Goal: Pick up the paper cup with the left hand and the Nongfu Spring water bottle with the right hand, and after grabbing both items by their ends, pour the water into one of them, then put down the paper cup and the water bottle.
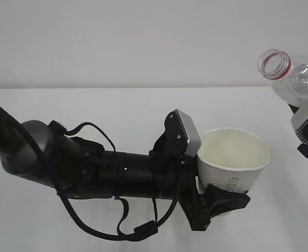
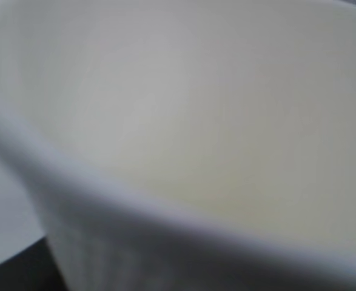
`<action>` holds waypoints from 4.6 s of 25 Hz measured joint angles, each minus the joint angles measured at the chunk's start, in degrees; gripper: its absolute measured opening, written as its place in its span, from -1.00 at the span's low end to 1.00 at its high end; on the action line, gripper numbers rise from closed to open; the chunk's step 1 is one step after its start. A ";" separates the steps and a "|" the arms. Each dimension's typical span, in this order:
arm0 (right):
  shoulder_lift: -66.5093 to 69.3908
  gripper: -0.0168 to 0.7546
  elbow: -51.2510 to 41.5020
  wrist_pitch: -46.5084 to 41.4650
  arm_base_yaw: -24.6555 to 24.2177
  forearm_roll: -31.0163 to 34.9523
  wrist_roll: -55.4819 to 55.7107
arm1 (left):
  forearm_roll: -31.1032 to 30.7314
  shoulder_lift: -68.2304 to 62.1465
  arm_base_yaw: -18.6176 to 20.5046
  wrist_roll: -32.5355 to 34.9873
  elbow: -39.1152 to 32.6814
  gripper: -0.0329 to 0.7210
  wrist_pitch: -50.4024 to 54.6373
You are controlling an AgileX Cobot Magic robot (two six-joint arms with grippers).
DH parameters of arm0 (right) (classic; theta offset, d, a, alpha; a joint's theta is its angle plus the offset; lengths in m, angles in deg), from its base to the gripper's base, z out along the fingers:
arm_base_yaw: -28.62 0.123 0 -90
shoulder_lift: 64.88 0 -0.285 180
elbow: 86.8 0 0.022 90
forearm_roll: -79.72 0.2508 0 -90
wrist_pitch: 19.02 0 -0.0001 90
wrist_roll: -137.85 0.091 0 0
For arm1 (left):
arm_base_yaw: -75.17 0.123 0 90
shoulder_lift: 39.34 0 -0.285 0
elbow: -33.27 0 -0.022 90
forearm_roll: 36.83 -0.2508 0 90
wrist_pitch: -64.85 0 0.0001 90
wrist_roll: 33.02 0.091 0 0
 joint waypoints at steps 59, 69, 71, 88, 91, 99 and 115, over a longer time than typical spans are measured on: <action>2.30 0.32 0.00 3.49 0.00 -2.41 -19.76 | 0.47 0.00 0.00 -2.14 0.00 0.44 -1.25; 2.30 0.32 0.00 3.49 0.00 -2.41 -21.92 | 0.47 0.00 0.00 -2.14 0.00 0.44 -1.25; 2.30 0.32 0.00 4.06 0.00 -2.07 -22.16 | 0.47 0.00 0.00 -2.14 0.00 0.44 -1.25; 2.42 0.32 0.00 5.96 0.00 -1.58 -23.66 | 0.47 0.00 0.00 -2.14 0.00 0.44 -1.25; 2.42 0.32 0.00 5.96 0.00 -1.58 -24.26 | 0.47 0.00 0.00 -2.14 0.00 0.44 -1.25; 2.42 0.32 0.00 5.96 0.00 -1.58 -25.00 | 0.47 0.00 0.00 -2.14 0.00 0.44 -1.25; 2.42 0.32 0.00 5.96 0.00 -1.58 -25.33 | 0.47 0.00 0.00 -2.14 0.00 0.44 -1.25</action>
